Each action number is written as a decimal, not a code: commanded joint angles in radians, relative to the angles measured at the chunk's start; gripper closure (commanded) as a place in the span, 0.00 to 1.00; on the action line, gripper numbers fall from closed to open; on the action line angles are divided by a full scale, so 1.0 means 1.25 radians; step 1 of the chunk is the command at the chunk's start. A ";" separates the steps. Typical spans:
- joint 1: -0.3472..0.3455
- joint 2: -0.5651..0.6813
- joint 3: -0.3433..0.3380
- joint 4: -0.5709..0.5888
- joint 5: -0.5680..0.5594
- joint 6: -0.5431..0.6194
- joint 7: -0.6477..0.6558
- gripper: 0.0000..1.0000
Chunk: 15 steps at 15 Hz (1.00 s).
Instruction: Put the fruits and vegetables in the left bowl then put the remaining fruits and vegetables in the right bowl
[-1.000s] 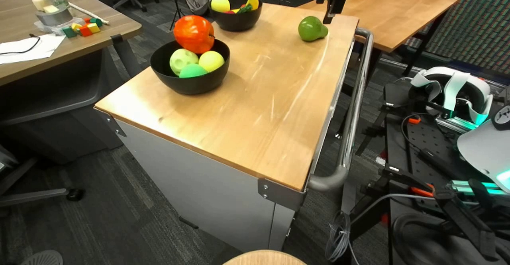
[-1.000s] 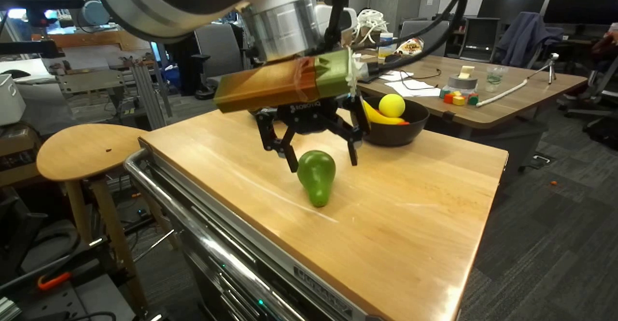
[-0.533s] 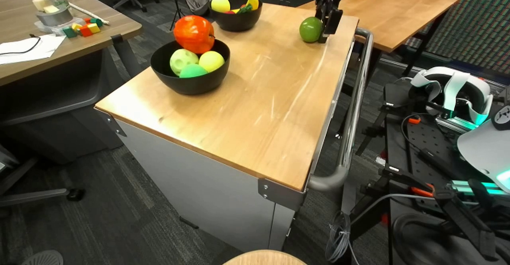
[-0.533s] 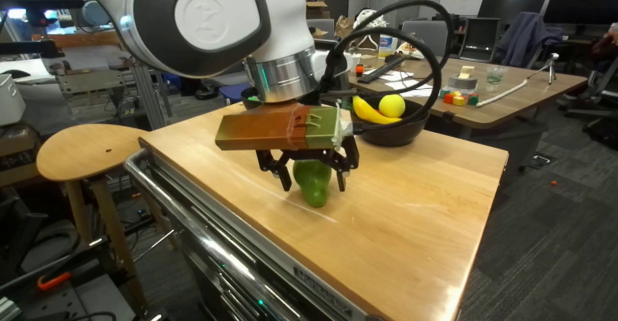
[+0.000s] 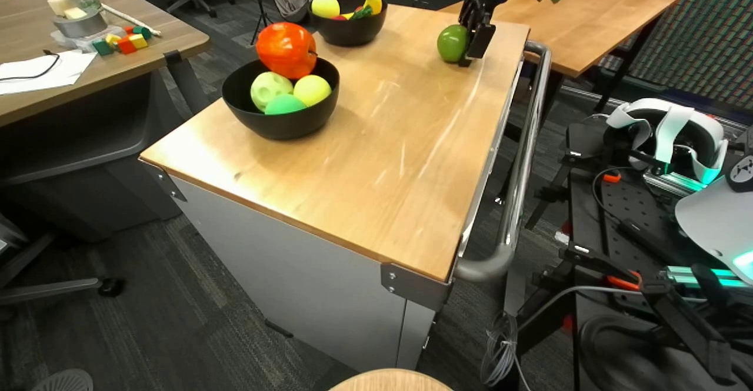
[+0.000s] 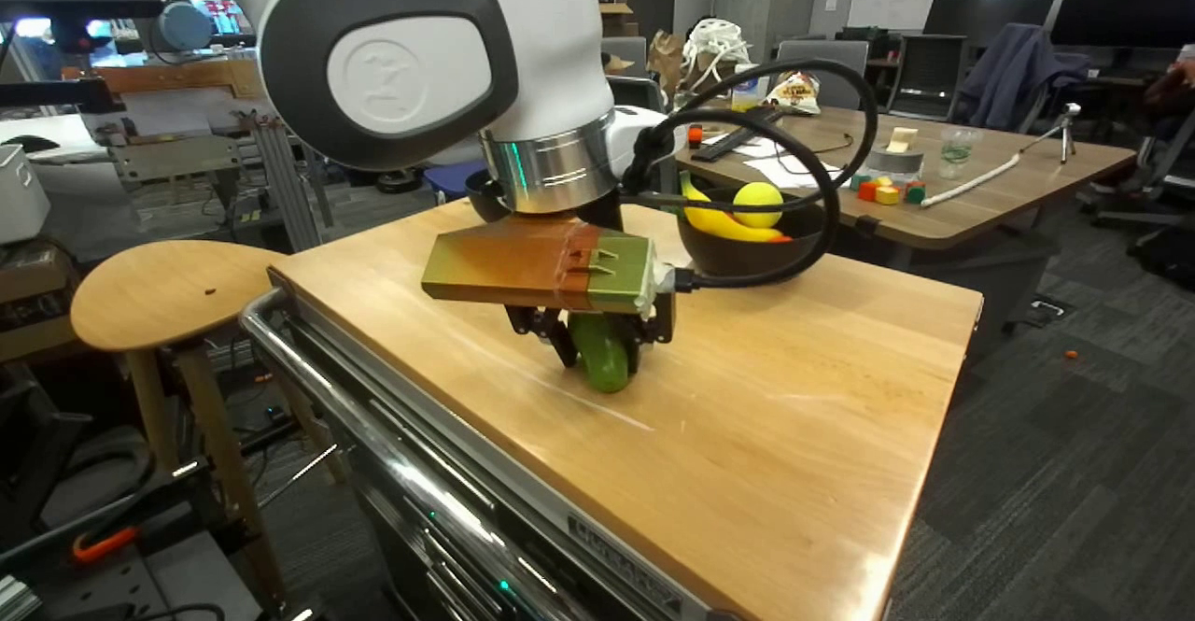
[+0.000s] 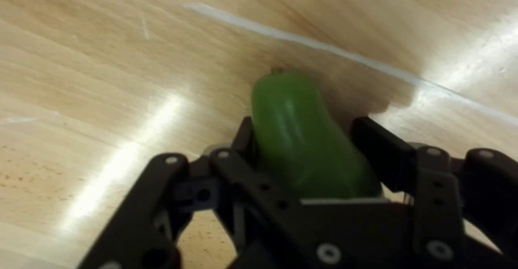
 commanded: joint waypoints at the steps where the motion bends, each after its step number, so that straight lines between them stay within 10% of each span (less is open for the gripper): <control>1: 0.002 -0.033 0.023 0.009 0.120 -0.001 -0.092 0.64; 6: 0.020 -0.156 0.032 0.099 0.328 -0.058 -0.178 0.67; 15: 0.083 0.097 0.049 0.353 0.511 0.133 -0.208 0.71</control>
